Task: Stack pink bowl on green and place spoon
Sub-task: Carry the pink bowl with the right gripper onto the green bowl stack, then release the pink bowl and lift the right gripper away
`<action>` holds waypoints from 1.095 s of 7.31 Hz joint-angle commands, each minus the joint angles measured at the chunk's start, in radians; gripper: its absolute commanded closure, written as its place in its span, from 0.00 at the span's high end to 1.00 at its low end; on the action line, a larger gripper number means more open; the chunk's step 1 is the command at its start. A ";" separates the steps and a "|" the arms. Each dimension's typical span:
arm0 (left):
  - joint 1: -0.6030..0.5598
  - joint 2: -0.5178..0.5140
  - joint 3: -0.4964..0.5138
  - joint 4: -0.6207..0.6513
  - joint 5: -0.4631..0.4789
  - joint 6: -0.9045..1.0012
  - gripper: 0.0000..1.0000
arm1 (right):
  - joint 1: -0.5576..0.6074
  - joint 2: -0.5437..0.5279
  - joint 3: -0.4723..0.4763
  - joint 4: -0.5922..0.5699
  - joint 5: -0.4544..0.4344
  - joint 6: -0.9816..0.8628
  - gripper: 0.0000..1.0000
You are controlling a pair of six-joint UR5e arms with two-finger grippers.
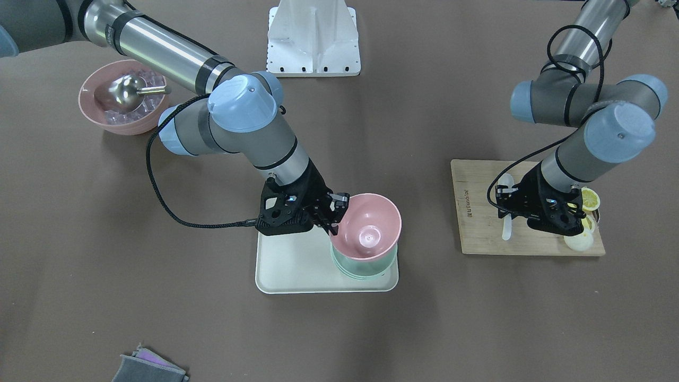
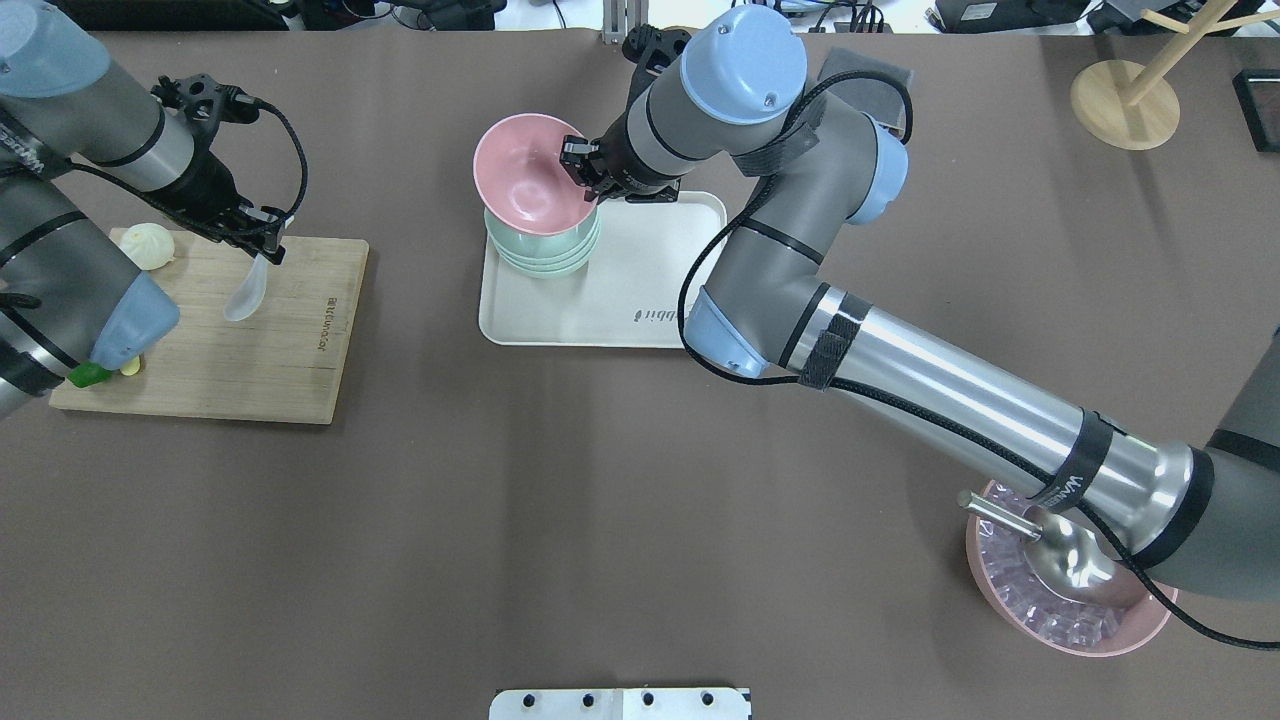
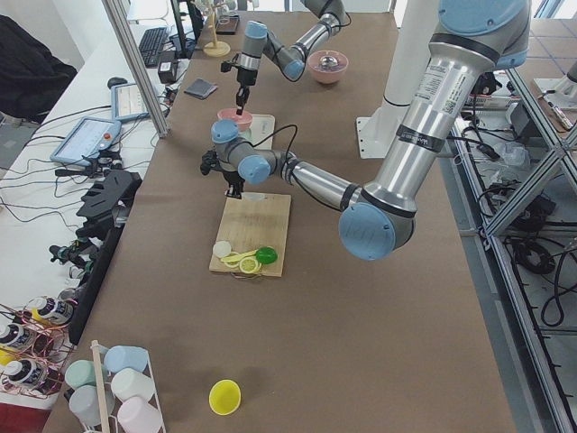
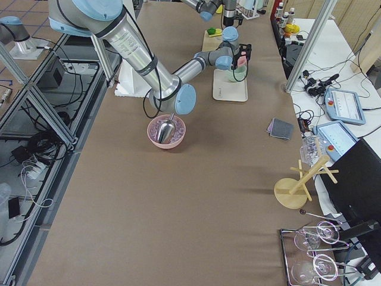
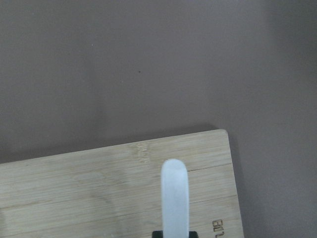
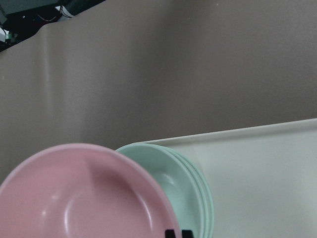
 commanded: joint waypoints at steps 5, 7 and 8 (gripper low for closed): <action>0.000 -0.005 0.000 0.001 0.000 -0.001 0.00 | -0.044 0.010 -0.013 0.023 -0.145 0.127 1.00; -0.002 -0.049 0.000 0.005 -0.002 -0.016 0.00 | 0.005 0.006 0.002 0.020 -0.053 0.129 1.00; 0.001 -0.086 0.000 -0.002 -0.003 -0.078 0.00 | 0.056 -0.011 0.023 0.011 0.045 0.127 1.00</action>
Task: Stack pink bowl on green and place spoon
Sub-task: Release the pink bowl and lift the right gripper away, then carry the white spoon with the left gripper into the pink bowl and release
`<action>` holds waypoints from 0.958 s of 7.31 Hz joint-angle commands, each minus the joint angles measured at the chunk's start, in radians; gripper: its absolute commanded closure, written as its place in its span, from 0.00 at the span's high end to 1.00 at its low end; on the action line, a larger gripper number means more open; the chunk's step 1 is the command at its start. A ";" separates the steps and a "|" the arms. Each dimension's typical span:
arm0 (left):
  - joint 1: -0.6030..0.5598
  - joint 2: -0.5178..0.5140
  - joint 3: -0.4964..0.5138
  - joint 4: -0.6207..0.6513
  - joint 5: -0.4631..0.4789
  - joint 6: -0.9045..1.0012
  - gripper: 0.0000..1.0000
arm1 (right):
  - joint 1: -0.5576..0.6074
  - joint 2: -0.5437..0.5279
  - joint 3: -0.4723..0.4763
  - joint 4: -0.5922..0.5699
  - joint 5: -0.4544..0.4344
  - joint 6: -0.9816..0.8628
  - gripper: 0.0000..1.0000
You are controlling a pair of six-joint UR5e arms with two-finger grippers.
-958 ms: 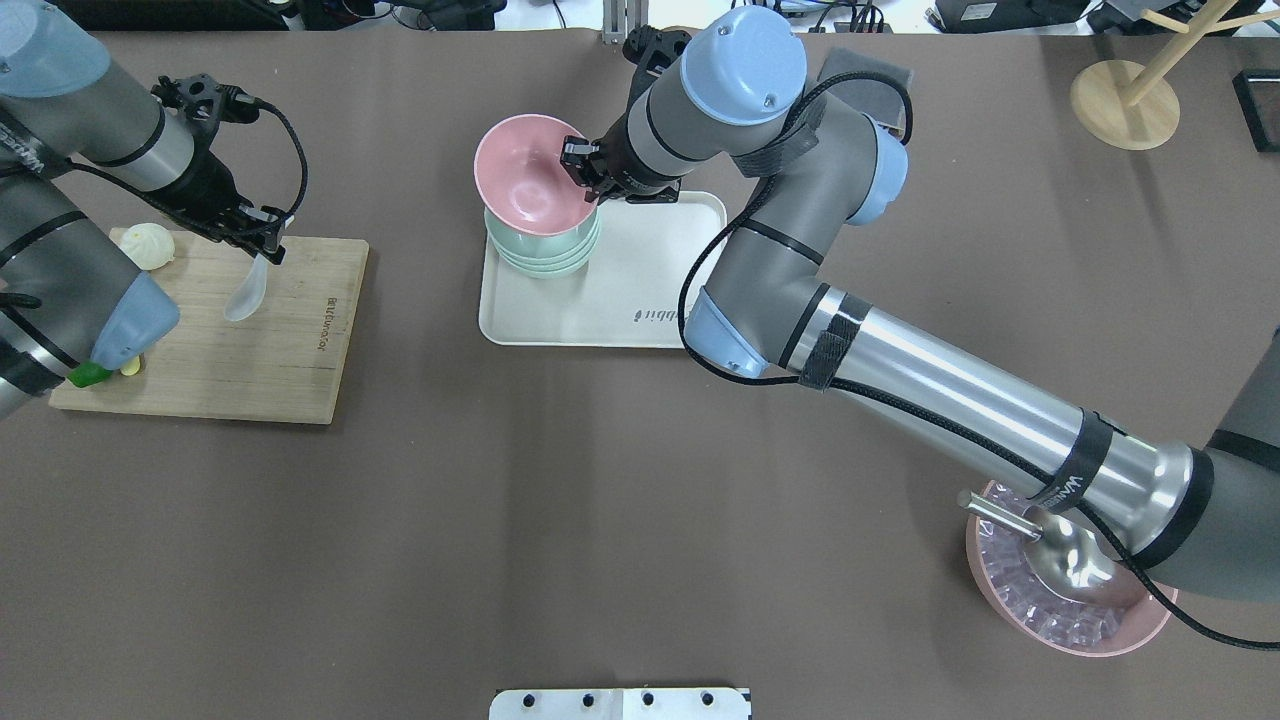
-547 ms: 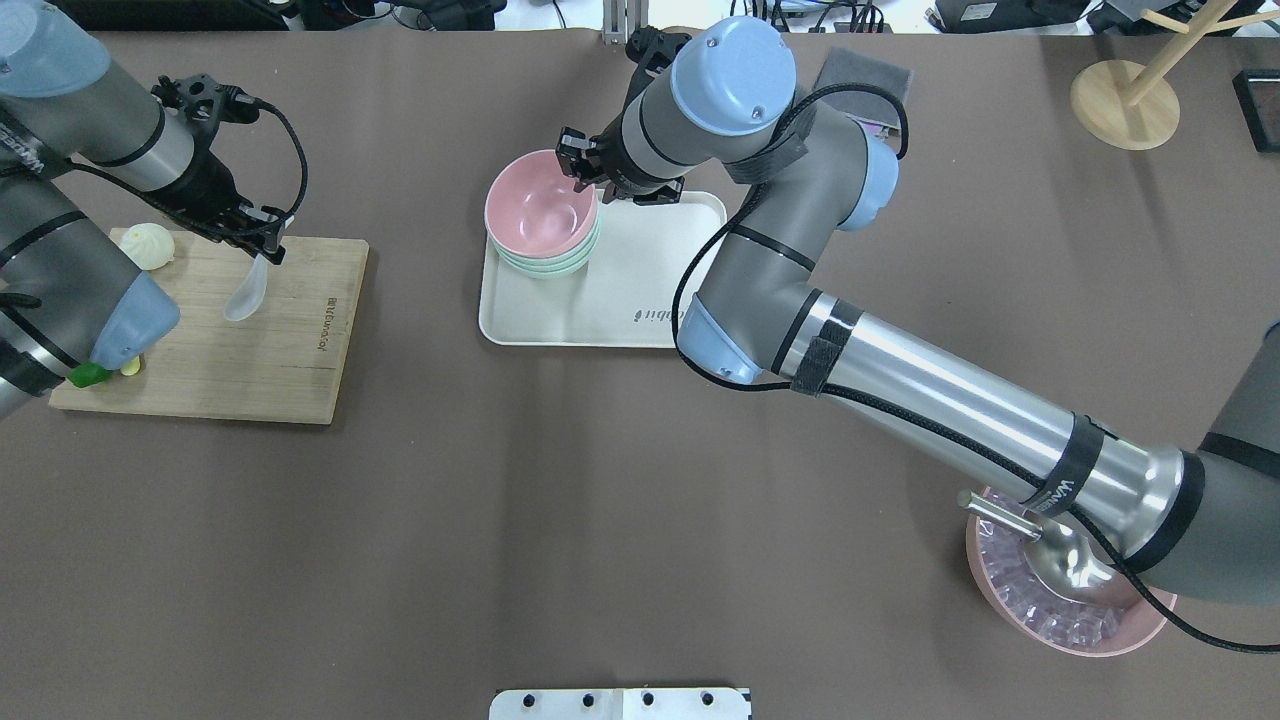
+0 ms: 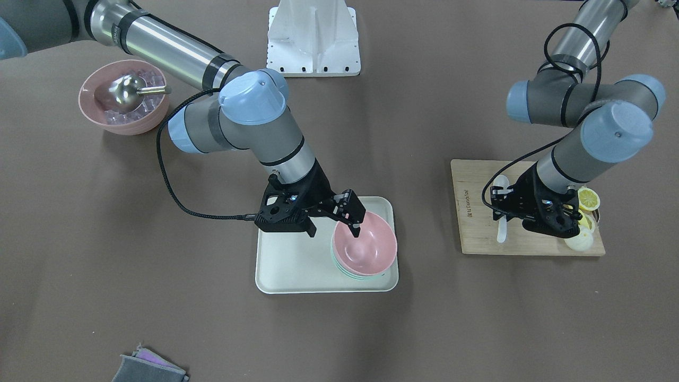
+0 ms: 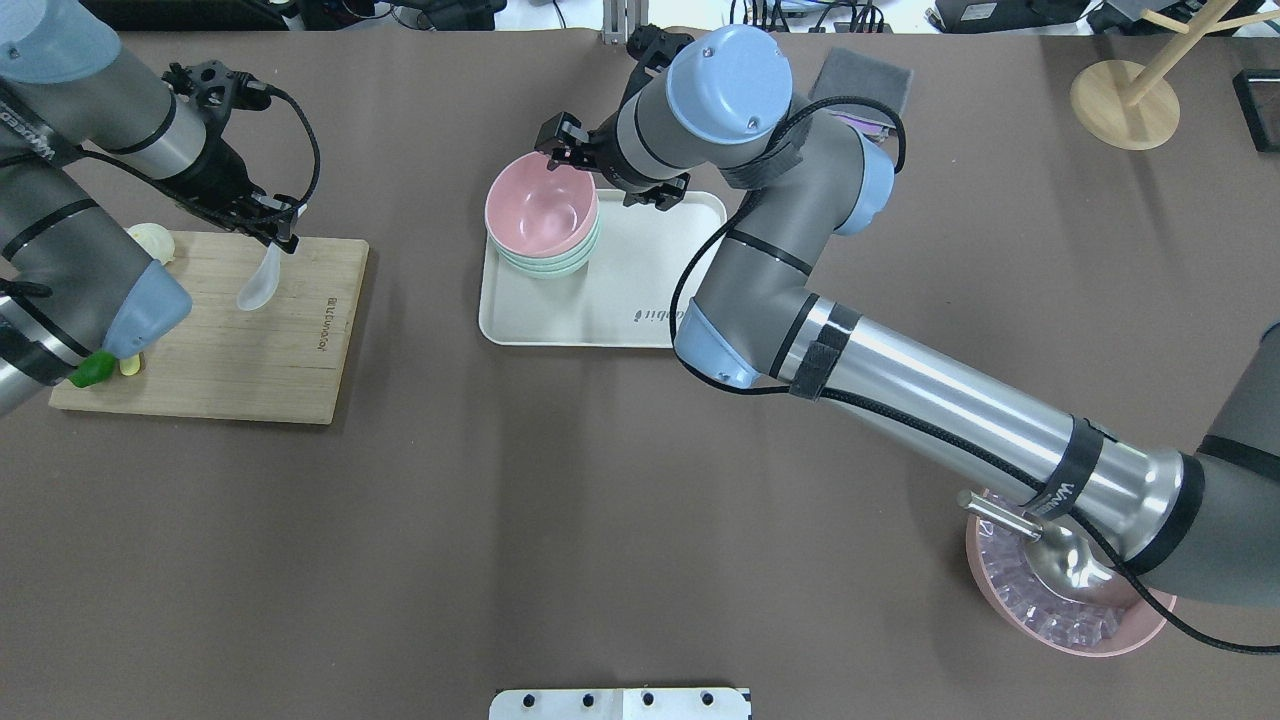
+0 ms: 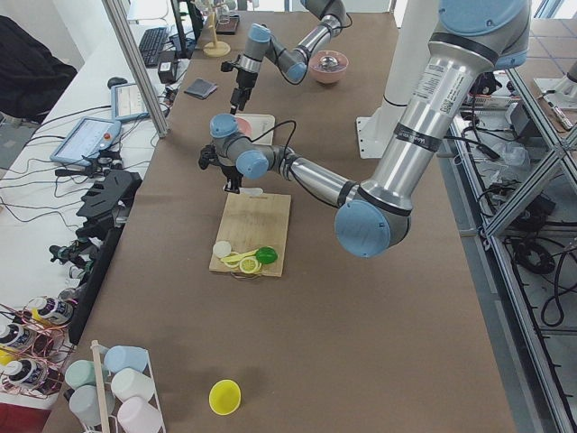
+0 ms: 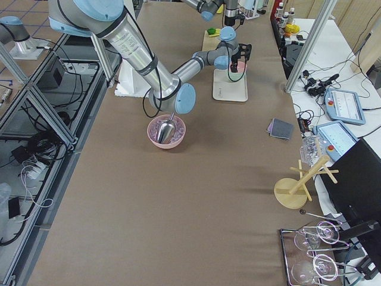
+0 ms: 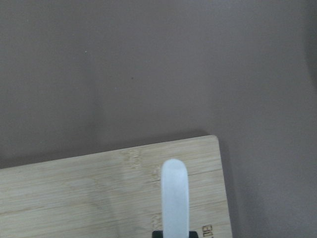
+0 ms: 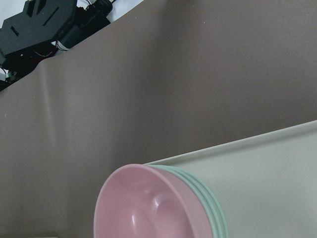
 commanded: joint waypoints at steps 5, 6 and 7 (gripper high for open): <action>0.089 -0.221 0.167 -0.448 0.102 -0.289 0.00 | 0.216 -0.270 0.185 -0.011 0.319 -0.161 1.00; 0.142 -0.255 0.170 -0.449 0.179 -0.323 0.00 | 0.220 -0.276 0.184 -0.011 0.321 -0.174 1.00; 0.148 -0.300 0.184 -0.449 0.192 -0.344 0.00 | 0.222 -0.278 0.179 -0.011 0.320 -0.175 1.00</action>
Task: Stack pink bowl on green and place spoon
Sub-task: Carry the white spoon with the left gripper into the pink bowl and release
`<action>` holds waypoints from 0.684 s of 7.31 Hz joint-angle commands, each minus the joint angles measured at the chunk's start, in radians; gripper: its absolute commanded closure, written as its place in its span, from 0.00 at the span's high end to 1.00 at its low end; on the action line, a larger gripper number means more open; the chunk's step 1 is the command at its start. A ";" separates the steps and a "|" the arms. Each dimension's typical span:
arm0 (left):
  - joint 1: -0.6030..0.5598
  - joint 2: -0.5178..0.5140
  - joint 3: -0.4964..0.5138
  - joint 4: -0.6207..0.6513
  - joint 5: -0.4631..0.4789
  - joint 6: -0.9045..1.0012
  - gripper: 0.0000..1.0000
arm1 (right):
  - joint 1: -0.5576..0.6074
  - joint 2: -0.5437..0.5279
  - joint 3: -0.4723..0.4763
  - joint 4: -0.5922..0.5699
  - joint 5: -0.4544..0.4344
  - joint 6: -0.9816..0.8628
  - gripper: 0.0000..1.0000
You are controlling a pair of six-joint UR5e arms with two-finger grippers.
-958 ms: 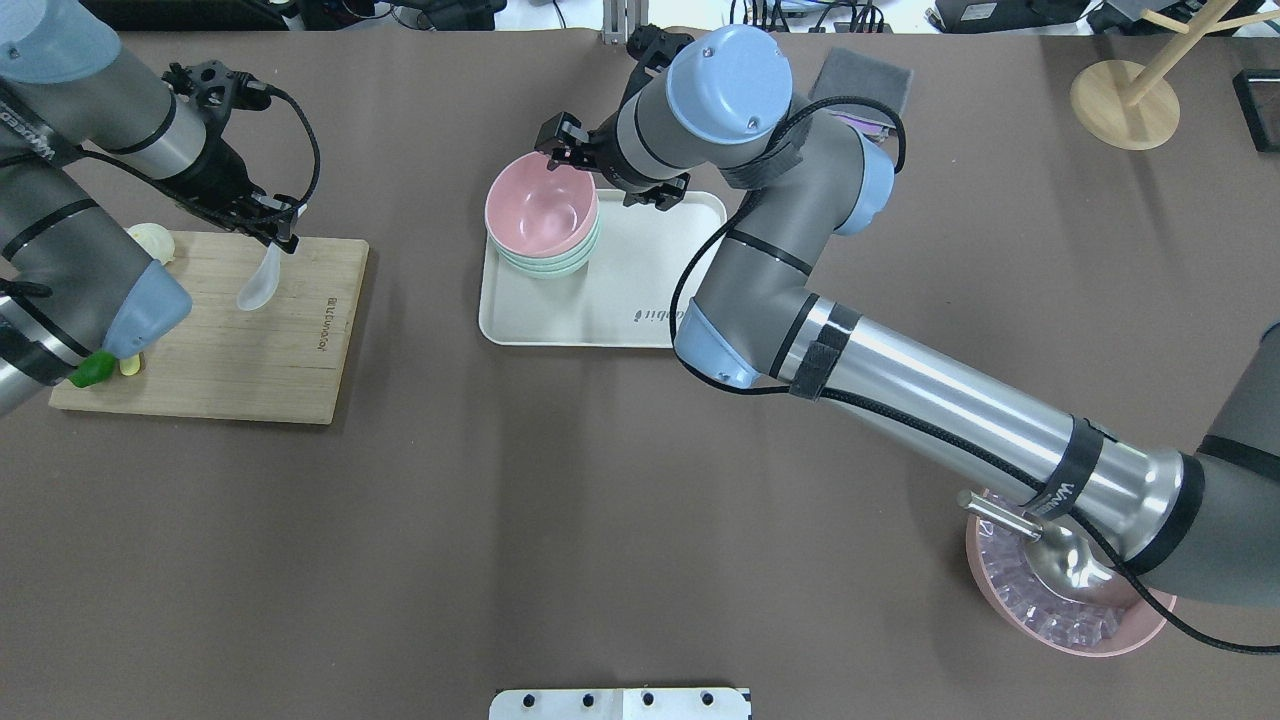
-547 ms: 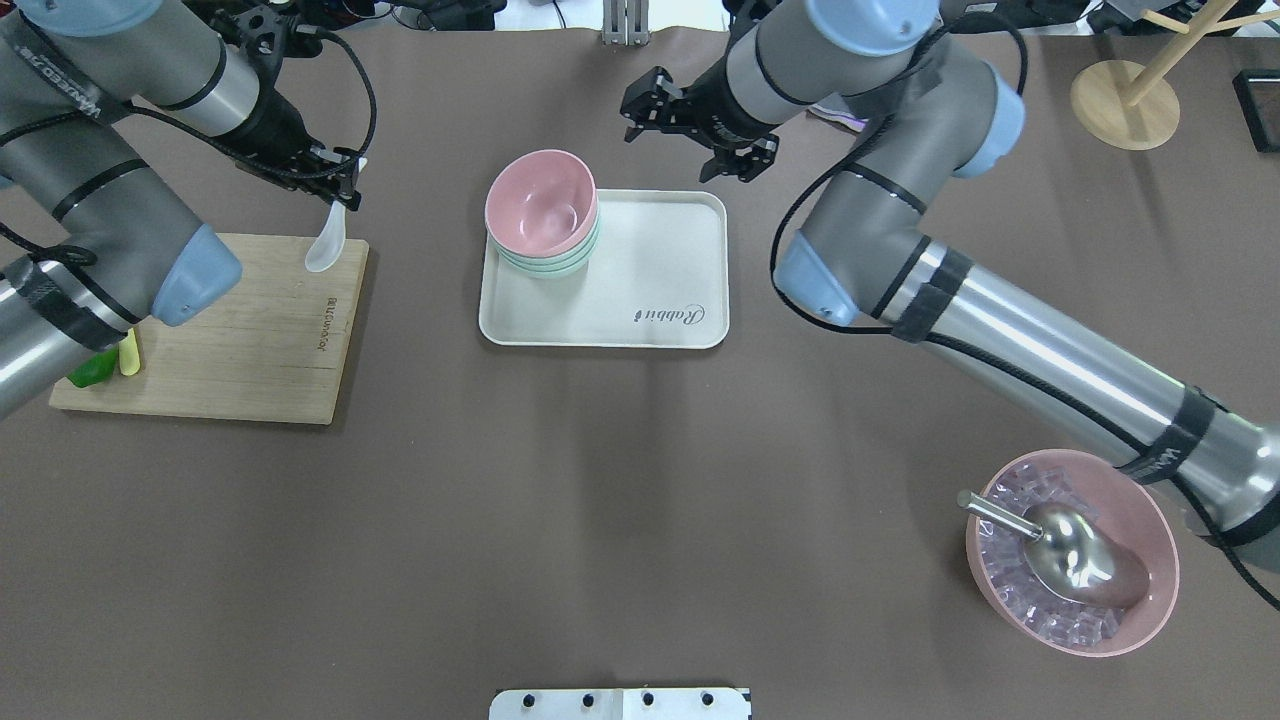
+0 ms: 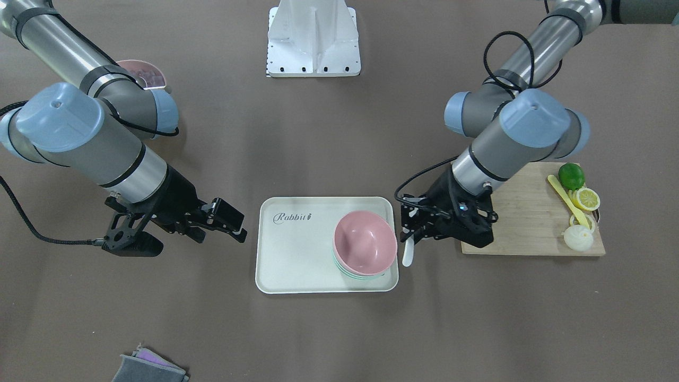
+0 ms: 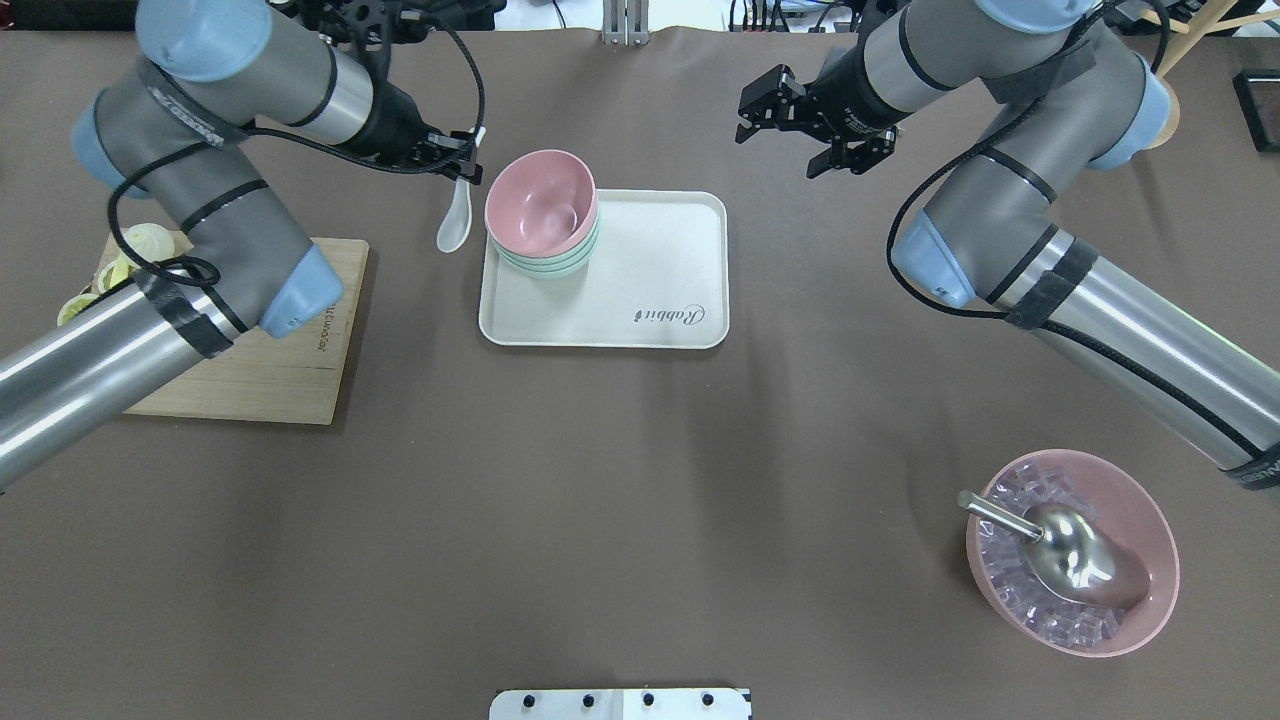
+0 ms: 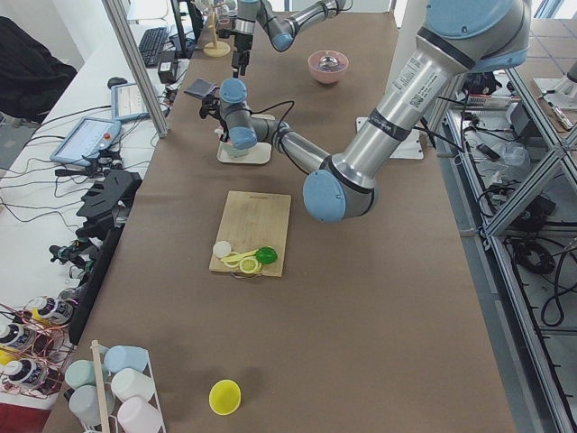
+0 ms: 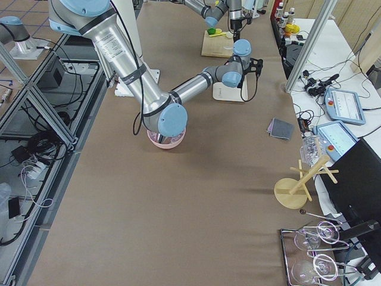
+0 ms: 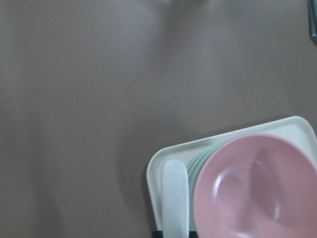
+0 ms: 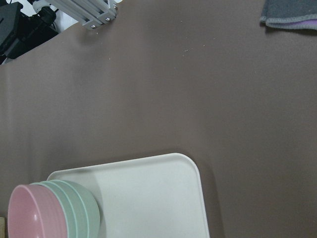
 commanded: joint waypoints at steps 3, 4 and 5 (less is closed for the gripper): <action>0.041 -0.119 0.068 -0.016 0.104 -0.041 0.00 | 0.005 -0.007 0.000 0.000 0.002 -0.009 1.00; 0.040 -0.124 0.085 -0.018 0.113 -0.039 0.00 | 0.005 -0.009 0.000 0.000 0.002 -0.009 1.00; 0.040 -0.124 0.090 -0.018 0.135 -0.038 0.00 | 0.005 -0.009 0.002 0.000 0.002 -0.009 1.00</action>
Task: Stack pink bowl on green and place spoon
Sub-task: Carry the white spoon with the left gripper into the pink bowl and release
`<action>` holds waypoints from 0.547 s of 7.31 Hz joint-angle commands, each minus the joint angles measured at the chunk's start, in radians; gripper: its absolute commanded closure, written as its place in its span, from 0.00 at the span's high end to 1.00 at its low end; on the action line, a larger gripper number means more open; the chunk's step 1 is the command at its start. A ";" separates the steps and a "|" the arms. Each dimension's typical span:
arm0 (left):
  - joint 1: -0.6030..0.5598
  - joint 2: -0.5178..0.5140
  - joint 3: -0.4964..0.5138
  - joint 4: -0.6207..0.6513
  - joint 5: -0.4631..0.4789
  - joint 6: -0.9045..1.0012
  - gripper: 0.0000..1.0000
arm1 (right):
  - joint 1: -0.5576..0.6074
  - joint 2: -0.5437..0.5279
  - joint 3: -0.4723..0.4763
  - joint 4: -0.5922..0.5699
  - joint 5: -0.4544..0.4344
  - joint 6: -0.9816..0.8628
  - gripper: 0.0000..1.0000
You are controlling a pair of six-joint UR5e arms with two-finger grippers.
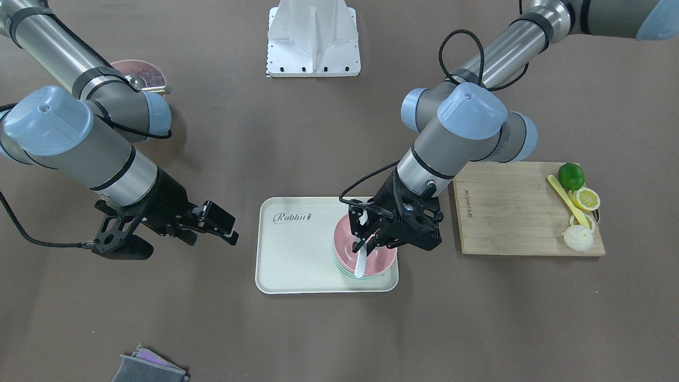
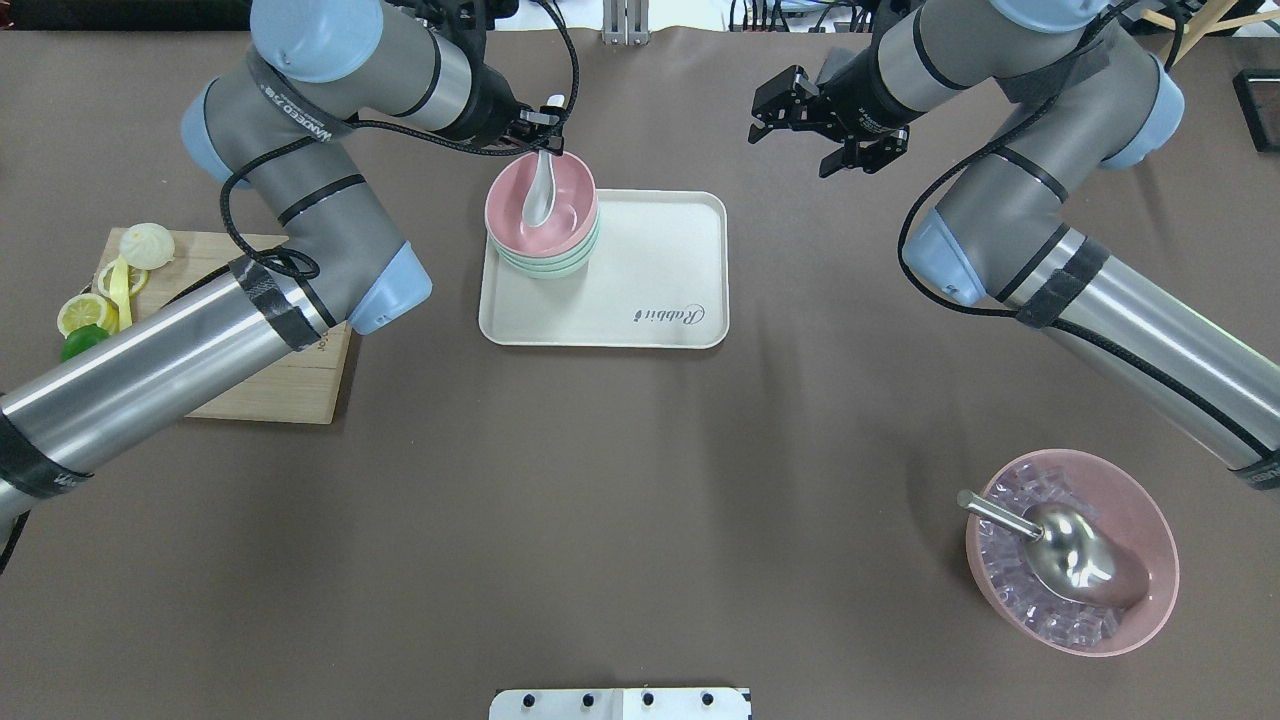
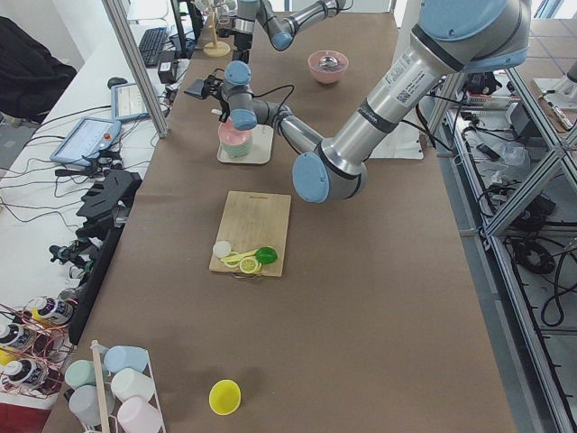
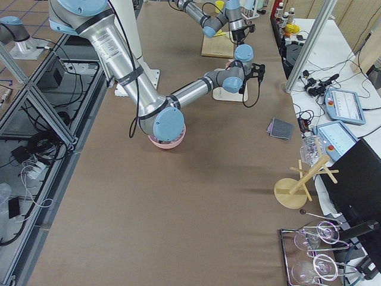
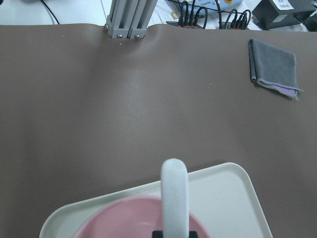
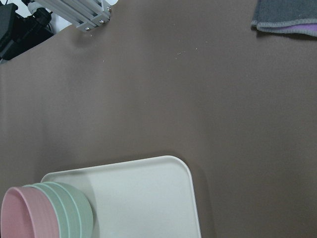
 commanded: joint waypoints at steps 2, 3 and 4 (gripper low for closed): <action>-0.001 -0.004 0.020 0.001 0.030 0.003 0.00 | 0.000 0.000 0.002 0.001 -0.002 0.000 1.00; -0.001 -0.004 0.020 0.001 0.032 -0.001 0.31 | 0.000 0.000 0.002 0.001 -0.003 0.000 1.00; -0.001 -0.003 0.023 -0.001 0.048 0.000 0.98 | -0.002 -0.002 0.002 0.003 -0.006 0.002 1.00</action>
